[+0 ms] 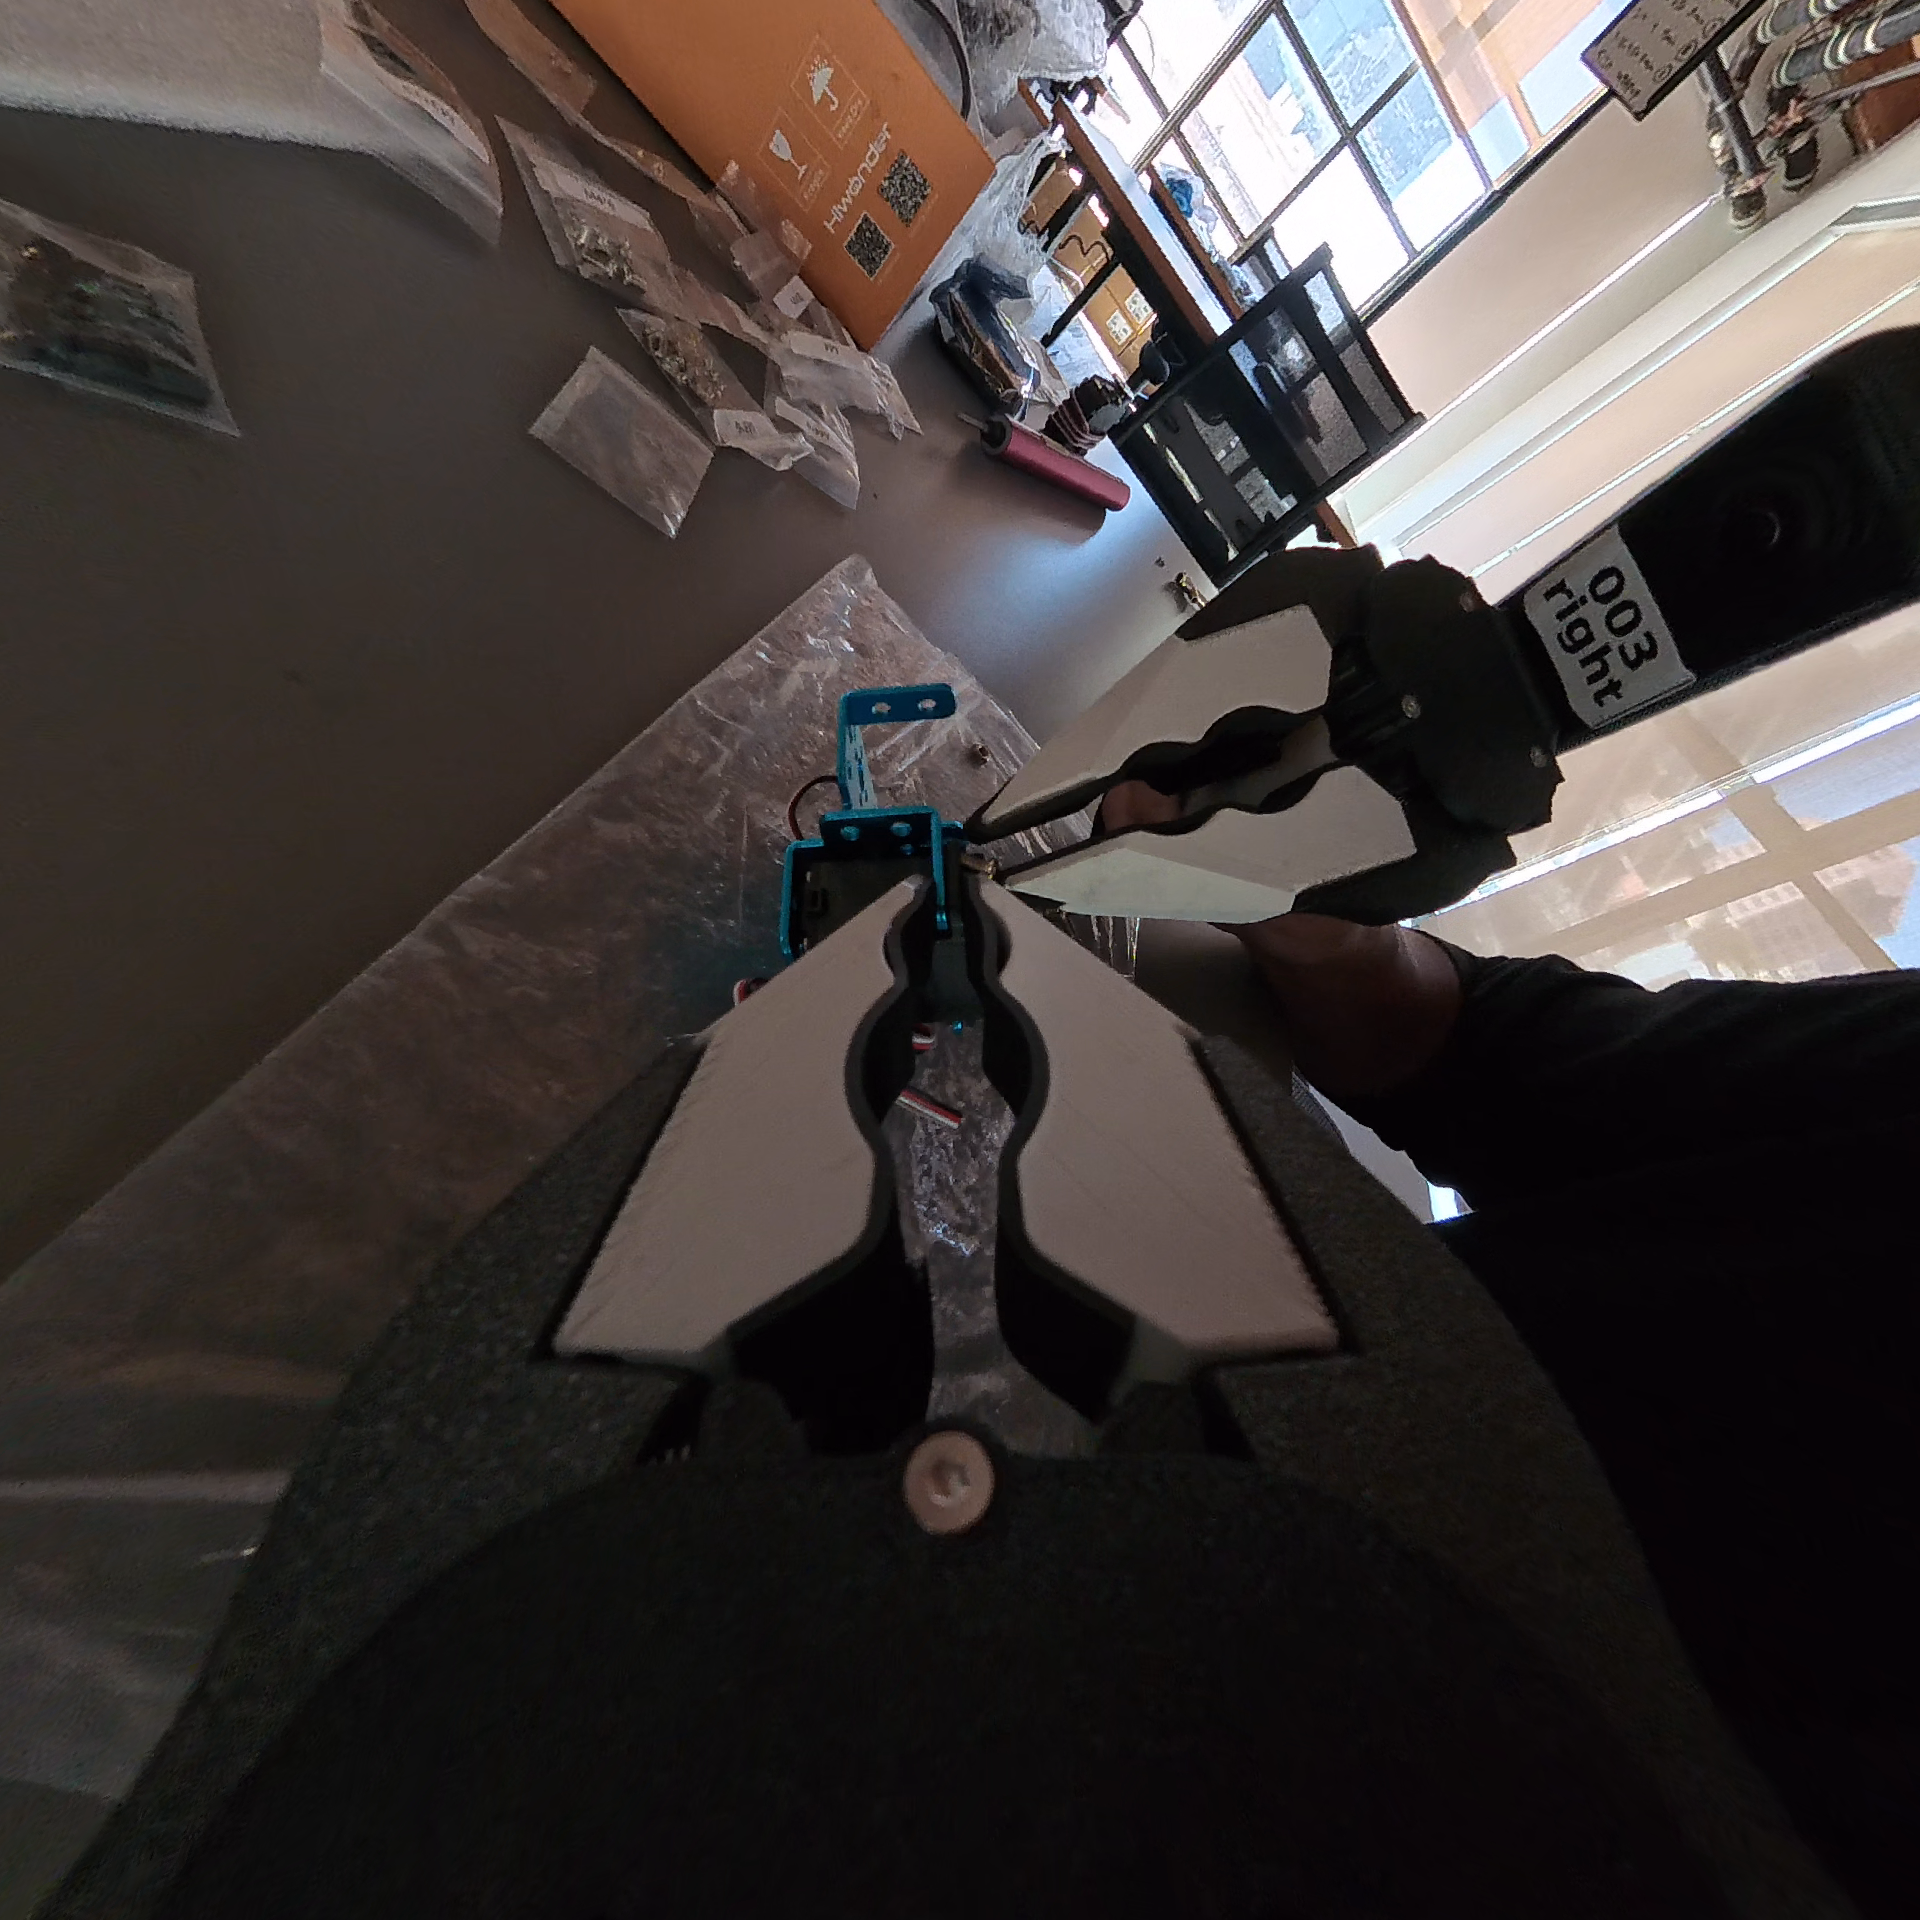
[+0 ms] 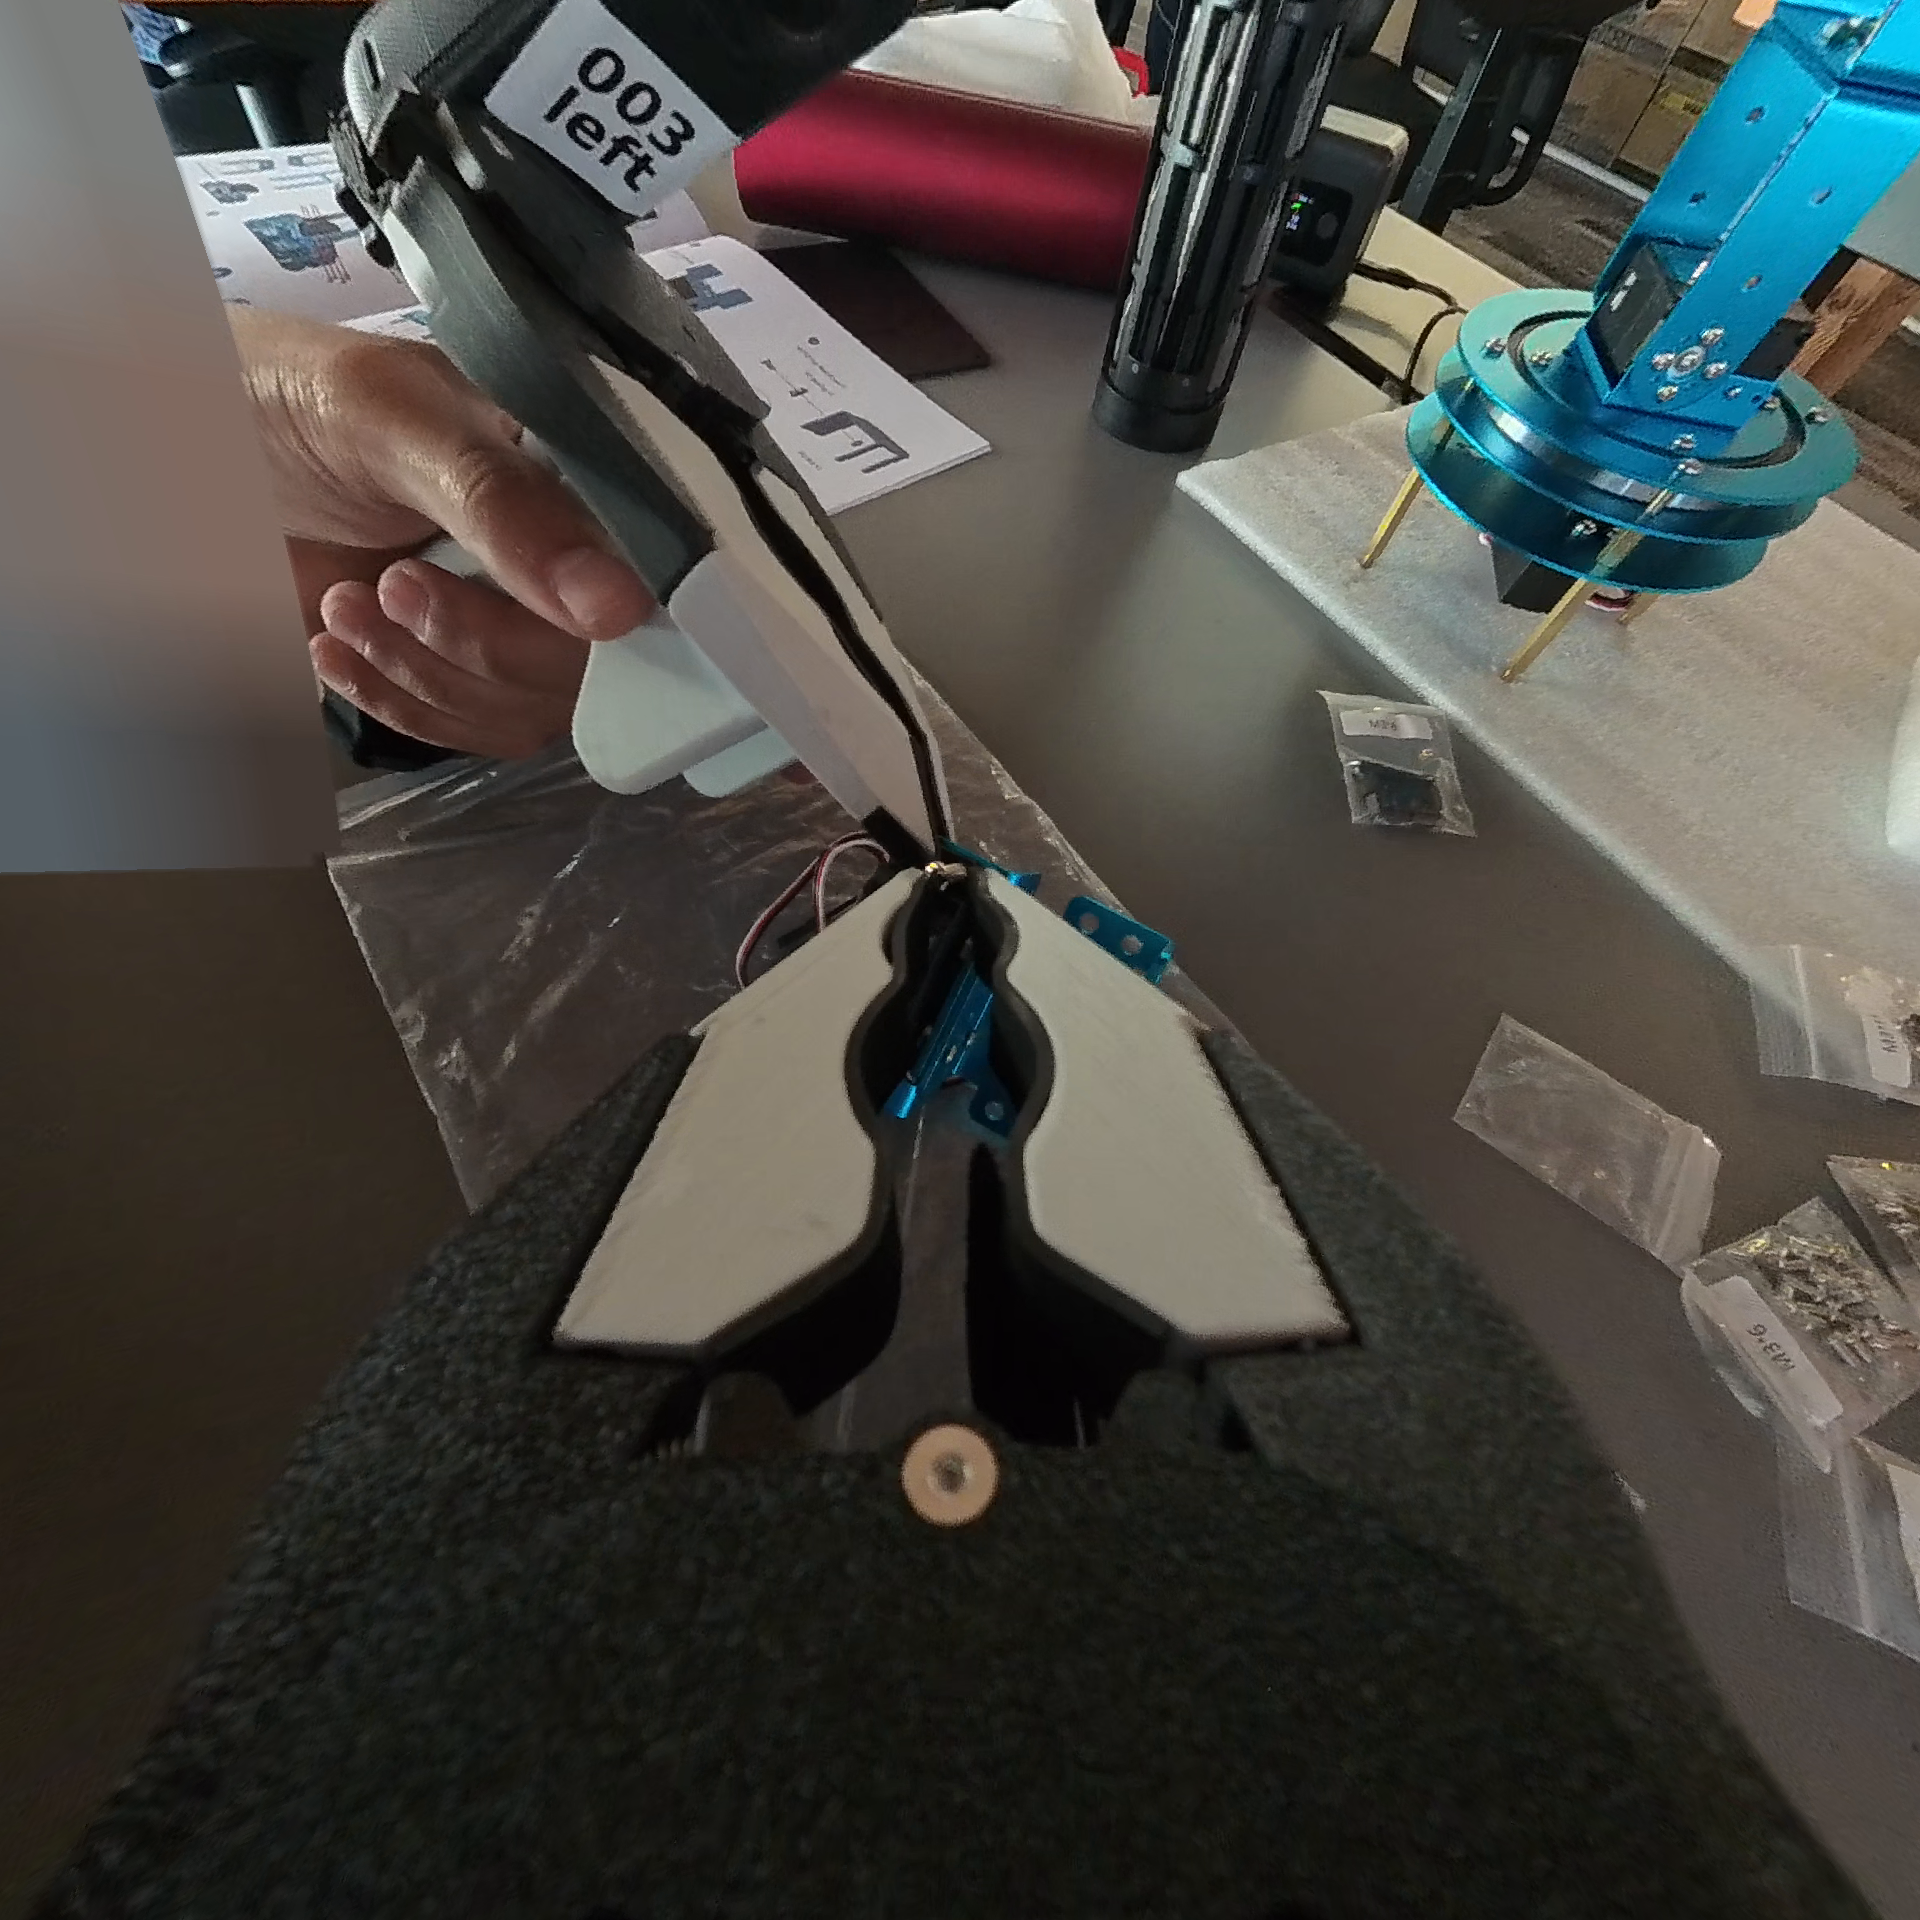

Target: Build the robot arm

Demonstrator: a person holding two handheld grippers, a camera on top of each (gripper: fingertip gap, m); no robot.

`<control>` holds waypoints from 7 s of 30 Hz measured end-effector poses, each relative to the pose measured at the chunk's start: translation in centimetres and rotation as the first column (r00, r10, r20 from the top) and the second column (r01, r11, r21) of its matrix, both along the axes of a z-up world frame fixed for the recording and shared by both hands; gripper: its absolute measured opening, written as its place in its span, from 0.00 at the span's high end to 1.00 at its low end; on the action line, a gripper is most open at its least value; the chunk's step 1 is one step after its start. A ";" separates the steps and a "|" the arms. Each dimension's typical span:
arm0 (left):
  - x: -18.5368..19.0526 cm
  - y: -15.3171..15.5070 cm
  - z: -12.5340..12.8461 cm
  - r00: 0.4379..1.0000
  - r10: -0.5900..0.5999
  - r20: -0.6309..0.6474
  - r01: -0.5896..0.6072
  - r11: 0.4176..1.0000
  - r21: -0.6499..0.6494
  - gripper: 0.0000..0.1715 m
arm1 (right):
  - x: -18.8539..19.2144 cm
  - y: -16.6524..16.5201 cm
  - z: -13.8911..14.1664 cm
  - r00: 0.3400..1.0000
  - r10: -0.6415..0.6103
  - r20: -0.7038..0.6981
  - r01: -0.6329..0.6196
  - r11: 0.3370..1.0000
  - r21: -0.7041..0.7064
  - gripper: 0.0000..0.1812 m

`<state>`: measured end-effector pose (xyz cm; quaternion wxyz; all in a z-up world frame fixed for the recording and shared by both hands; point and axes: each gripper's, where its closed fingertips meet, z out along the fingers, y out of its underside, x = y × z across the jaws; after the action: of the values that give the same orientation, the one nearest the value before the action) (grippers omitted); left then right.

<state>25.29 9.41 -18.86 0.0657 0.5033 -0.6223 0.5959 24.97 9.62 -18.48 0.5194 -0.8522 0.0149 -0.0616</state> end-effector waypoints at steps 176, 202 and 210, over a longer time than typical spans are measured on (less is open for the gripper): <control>-0.5 -4.0 -0.8 0.801 -0.571 0.182 0.233 0.578 0.782 0.97 | 1.2 -2.5 -1.4 0.777 0.624 -0.083 -0.616 0.727 -0.301 0.73; 0.0 -3.5 -0.6 0.862 -0.406 0.304 0.171 0.797 0.579 0.97 | 0.8 -2.7 -0.9 0.801 0.566 0.196 -0.545 0.824 -0.153 0.89; -0.3 -3.4 -0.5 0.886 -0.372 0.279 0.189 0.837 0.514 0.97 | 0.9 -2.4 -1.1 0.815 0.577 -0.052 -0.579 0.810 -0.095 0.82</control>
<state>24.94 6.03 -19.34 -0.0883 0.2848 -0.8175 0.4927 25.86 7.18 -19.61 0.4671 -0.8435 -0.2425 0.1070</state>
